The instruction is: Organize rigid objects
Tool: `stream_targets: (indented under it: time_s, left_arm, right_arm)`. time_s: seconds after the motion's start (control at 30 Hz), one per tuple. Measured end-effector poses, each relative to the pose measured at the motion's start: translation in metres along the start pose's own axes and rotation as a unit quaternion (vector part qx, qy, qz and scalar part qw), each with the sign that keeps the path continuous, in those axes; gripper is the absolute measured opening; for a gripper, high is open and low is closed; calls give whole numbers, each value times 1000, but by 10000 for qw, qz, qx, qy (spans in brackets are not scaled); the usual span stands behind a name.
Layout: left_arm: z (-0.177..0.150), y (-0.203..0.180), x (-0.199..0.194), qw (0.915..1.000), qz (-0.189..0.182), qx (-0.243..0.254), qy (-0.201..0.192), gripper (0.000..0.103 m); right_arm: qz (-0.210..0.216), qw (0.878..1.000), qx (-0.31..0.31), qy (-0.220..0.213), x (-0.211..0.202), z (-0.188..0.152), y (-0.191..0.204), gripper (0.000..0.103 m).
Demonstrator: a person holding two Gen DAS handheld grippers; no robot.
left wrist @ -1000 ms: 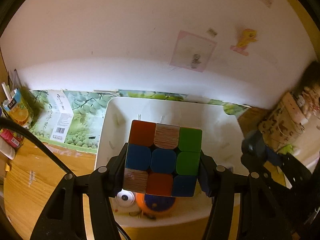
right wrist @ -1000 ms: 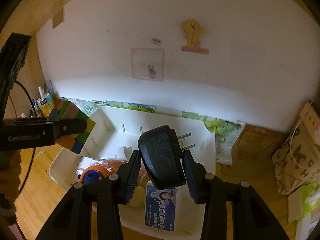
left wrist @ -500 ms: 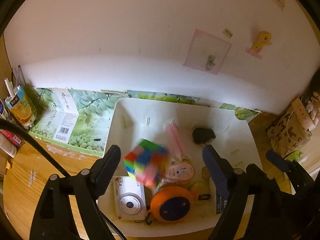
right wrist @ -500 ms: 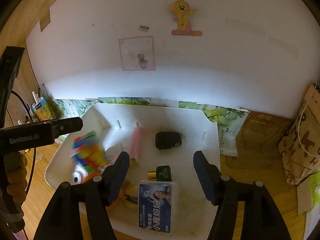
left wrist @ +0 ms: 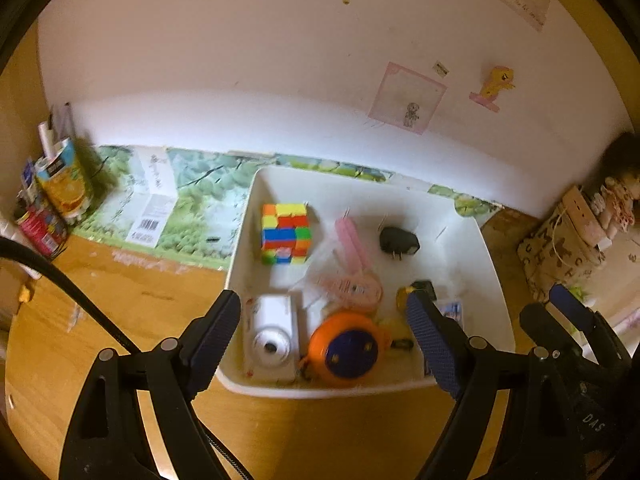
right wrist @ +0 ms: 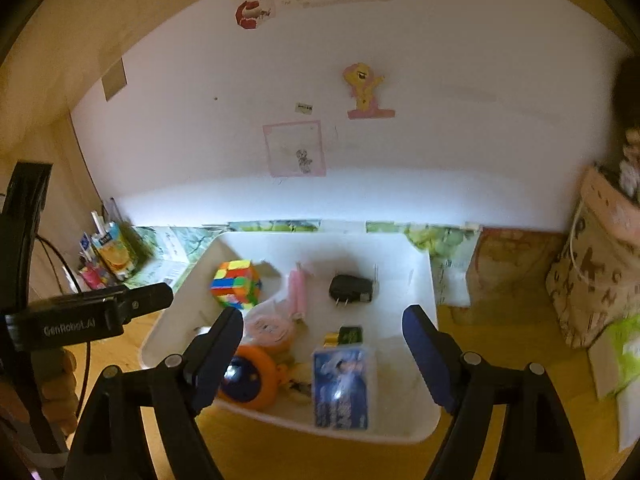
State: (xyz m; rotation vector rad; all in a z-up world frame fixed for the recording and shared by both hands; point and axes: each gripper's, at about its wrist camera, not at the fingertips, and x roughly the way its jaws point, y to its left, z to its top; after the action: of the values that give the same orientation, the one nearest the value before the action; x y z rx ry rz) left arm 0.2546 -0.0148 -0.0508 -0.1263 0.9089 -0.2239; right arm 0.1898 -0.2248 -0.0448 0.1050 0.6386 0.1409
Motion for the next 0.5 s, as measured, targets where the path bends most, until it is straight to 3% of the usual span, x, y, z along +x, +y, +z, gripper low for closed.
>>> stream_targets:
  time_s: [0.27,0.5]
  left_arm:
    - [-47,11,-21,9994,208,-37,257,90]
    - [-91,15,-33,9959,280,-98,856,90]
  right_arm:
    - [40,9970,379,675,-12,-59,4,86]
    - [62,9833,953,1549,-27,-100,4,86]
